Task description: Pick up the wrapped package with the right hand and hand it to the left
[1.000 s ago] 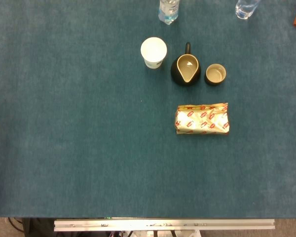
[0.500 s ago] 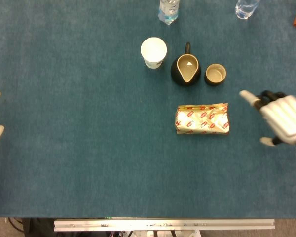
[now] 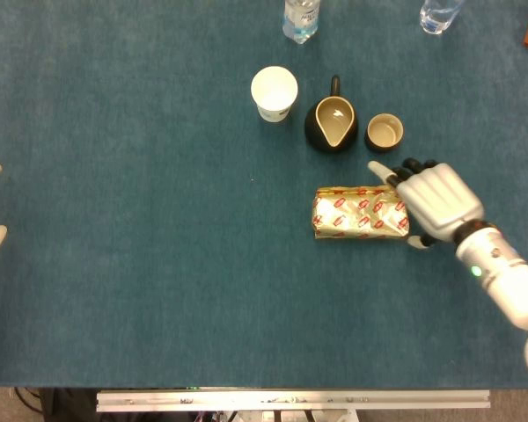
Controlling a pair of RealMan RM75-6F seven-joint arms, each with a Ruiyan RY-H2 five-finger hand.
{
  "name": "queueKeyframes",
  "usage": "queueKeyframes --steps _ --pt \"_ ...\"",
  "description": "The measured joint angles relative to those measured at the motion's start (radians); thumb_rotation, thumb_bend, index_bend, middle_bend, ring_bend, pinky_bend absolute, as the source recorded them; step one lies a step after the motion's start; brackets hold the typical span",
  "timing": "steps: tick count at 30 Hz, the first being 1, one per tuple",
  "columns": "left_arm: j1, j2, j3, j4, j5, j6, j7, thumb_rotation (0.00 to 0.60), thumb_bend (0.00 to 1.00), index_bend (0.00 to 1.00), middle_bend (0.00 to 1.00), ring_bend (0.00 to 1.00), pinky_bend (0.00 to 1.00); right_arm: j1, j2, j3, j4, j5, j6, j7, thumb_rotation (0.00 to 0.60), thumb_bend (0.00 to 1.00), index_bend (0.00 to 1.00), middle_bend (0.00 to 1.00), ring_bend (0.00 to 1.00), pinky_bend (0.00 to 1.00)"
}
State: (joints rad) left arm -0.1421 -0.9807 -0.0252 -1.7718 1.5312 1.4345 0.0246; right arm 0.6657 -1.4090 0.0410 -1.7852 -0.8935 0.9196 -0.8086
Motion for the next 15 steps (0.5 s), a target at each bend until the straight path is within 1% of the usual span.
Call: queueKeyframes --steps 4,9,15 --pt "-0.001 0.003 0.000 0.001 0.003 -0.001 -0.005 0.600 0.20 0.28 0.21 0.12 0.24 0.035 -0.052 0.004 0.017 0.058 0.020 -0.035 0.569 0.00 0.03 0.25 0.16 0.30" --pt "0.001 0.008 0.002 0.002 0.003 -0.001 -0.015 0.600 0.20 0.28 0.21 0.12 0.24 0.064 -0.085 0.002 0.023 0.112 0.041 -0.060 0.569 0.00 0.03 0.25 0.16 0.30" --pt "0.003 0.012 0.003 0.007 0.001 0.000 -0.023 0.600 0.20 0.28 0.21 0.12 0.24 0.089 -0.102 -0.027 0.021 0.151 0.065 -0.085 0.568 0.00 0.03 0.25 0.16 0.30"
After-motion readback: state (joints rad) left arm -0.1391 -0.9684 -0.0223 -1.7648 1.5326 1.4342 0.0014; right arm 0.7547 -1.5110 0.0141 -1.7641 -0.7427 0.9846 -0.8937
